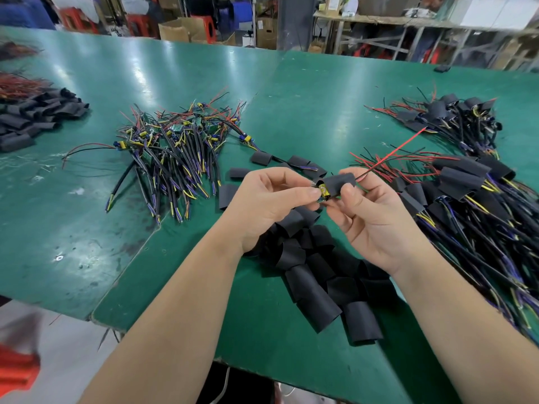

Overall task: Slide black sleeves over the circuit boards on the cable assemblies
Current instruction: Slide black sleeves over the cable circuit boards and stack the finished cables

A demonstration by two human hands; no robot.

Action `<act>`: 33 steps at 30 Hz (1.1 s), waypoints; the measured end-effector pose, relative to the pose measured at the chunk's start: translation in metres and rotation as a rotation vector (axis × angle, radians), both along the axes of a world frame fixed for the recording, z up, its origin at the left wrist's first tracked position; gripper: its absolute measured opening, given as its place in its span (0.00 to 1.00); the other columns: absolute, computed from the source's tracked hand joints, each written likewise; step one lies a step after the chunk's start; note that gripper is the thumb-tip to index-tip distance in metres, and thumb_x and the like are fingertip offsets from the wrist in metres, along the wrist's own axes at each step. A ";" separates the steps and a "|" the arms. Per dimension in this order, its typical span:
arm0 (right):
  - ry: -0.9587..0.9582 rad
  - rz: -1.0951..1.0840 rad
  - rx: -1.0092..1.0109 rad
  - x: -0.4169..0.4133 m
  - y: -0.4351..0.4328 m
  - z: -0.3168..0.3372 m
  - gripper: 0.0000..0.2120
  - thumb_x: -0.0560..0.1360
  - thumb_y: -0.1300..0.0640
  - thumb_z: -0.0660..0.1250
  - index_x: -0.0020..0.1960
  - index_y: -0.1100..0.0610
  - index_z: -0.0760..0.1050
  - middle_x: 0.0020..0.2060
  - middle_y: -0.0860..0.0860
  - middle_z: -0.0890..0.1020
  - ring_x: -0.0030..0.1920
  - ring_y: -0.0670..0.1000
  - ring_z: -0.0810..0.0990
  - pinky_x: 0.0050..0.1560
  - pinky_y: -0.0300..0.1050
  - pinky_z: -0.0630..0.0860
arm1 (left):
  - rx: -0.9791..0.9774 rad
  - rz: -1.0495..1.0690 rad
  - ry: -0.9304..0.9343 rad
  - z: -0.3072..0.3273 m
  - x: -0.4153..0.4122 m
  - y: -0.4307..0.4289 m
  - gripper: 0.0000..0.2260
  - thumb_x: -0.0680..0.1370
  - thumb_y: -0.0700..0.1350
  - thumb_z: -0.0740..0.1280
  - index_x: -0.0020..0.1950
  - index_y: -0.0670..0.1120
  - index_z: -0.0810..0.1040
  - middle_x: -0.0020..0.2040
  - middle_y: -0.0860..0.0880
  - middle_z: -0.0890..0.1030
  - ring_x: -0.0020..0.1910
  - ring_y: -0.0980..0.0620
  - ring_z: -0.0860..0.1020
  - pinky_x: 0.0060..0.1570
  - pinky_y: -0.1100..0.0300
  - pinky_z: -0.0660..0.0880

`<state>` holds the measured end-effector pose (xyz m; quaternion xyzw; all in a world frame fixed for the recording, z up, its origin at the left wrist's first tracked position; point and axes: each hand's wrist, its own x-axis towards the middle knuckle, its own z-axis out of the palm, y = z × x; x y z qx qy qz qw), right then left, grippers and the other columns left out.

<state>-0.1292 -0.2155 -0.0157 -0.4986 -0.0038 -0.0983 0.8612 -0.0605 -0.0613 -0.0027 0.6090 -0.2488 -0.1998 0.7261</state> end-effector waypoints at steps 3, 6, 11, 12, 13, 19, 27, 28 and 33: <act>0.002 -0.024 -0.004 -0.001 0.001 0.000 0.09 0.60 0.58 0.73 0.40 0.52 0.82 0.34 0.50 0.85 0.34 0.46 0.84 0.33 0.35 0.78 | -0.010 0.010 -0.009 -0.002 0.002 0.001 0.08 0.71 0.35 0.71 0.34 0.46 0.80 0.27 0.50 0.80 0.20 0.63 0.68 0.22 0.73 0.63; -0.005 -0.080 -0.051 -0.001 0.001 -0.001 0.16 0.58 0.61 0.74 0.43 0.57 0.73 0.40 0.53 0.85 0.34 0.48 0.84 0.32 0.36 0.78 | 0.008 0.028 -0.048 -0.004 0.003 0.002 0.10 0.73 0.31 0.69 0.35 0.43 0.80 0.28 0.49 0.80 0.25 0.60 0.75 0.30 0.73 0.70; -0.041 -0.087 -0.198 -0.004 0.000 0.001 0.09 0.66 0.62 0.69 0.47 0.58 0.79 0.46 0.54 0.85 0.38 0.48 0.84 0.36 0.36 0.79 | 0.021 0.020 -0.011 -0.002 0.003 0.004 0.09 0.74 0.31 0.67 0.35 0.41 0.79 0.27 0.50 0.79 0.20 0.63 0.70 0.23 0.76 0.65; -0.040 -0.038 -0.179 -0.005 -0.002 0.002 0.10 0.69 0.62 0.67 0.48 0.57 0.81 0.48 0.53 0.85 0.39 0.48 0.84 0.37 0.36 0.79 | 0.007 0.021 0.015 -0.001 0.004 0.005 0.09 0.74 0.31 0.67 0.35 0.41 0.79 0.27 0.50 0.79 0.19 0.63 0.70 0.22 0.76 0.64; -0.038 0.020 -0.143 -0.006 -0.004 0.003 0.12 0.71 0.61 0.65 0.50 0.55 0.83 0.51 0.53 0.85 0.40 0.48 0.85 0.39 0.36 0.80 | -0.005 0.023 0.044 -0.001 0.005 0.005 0.10 0.73 0.32 0.68 0.34 0.43 0.80 0.27 0.50 0.79 0.18 0.63 0.68 0.20 0.74 0.63; -0.054 0.125 -0.056 -0.007 -0.006 0.007 0.15 0.67 0.56 0.68 0.53 0.48 0.84 0.54 0.52 0.84 0.44 0.50 0.86 0.44 0.41 0.81 | 0.012 -0.003 0.119 -0.002 0.008 0.006 0.04 0.67 0.43 0.71 0.33 0.49 0.84 0.29 0.50 0.80 0.20 0.59 0.61 0.21 0.68 0.55; -0.064 -0.004 -0.117 -0.004 -0.006 0.002 0.15 0.71 0.59 0.63 0.52 0.50 0.84 0.46 0.52 0.86 0.42 0.48 0.84 0.46 0.41 0.80 | 0.080 -0.010 -0.016 -0.005 0.007 0.007 0.05 0.71 0.47 0.72 0.38 0.47 0.84 0.36 0.48 0.84 0.24 0.58 0.63 0.26 0.68 0.59; -0.073 -0.022 -0.150 -0.004 -0.007 0.002 0.15 0.72 0.59 0.62 0.53 0.50 0.84 0.45 0.51 0.86 0.41 0.48 0.83 0.45 0.41 0.79 | 0.054 -0.007 -0.003 -0.005 0.007 0.006 0.05 0.70 0.48 0.72 0.37 0.48 0.85 0.36 0.48 0.84 0.24 0.58 0.62 0.26 0.66 0.58; -0.086 -0.017 -0.213 -0.005 -0.007 0.003 0.14 0.72 0.60 0.63 0.54 0.55 0.82 0.44 0.48 0.85 0.37 0.46 0.83 0.39 0.35 0.77 | -0.017 -0.004 0.014 -0.005 0.012 0.008 0.05 0.66 0.50 0.72 0.36 0.50 0.85 0.33 0.50 0.83 0.24 0.58 0.62 0.27 0.64 0.56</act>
